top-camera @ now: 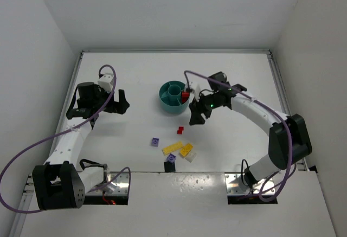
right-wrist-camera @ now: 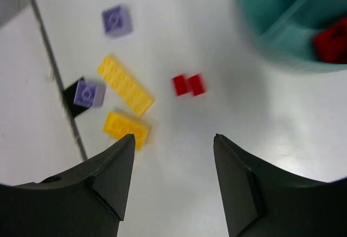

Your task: Sort the legos into containers by color

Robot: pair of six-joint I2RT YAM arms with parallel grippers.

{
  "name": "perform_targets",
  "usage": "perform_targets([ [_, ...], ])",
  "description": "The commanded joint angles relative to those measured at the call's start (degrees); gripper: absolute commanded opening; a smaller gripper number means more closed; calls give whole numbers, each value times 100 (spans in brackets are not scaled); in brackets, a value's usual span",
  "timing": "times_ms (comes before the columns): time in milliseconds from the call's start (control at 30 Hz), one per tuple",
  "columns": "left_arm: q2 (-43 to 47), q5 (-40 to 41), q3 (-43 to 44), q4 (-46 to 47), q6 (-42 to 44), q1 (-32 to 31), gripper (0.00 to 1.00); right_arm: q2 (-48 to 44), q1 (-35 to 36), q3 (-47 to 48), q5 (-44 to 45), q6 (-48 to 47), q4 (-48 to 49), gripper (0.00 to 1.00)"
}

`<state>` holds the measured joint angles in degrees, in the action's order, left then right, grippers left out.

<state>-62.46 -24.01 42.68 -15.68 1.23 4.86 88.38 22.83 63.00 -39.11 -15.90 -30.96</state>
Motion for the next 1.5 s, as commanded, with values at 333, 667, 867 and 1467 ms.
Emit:
perform_targets([
  [333, 164, -69, -145, 215, 105, 67, 100, 346, 1707, -1149, 2019, -686, 1452, 60],
  [667, 164, -7, -145, 215, 158, 67, 100, 1041, 1760, -702, 2277, -573, 1602, 76],
  [867, 216, 46, -145, 215, 210, 67, 100, 1357, 1874, -430, 2277, -440, 1540, 79],
  [1467, 216, 46, -198, 215, 263, 67, 100, 1902, 2032, -262, 2610, -440, 1593, 71],
])
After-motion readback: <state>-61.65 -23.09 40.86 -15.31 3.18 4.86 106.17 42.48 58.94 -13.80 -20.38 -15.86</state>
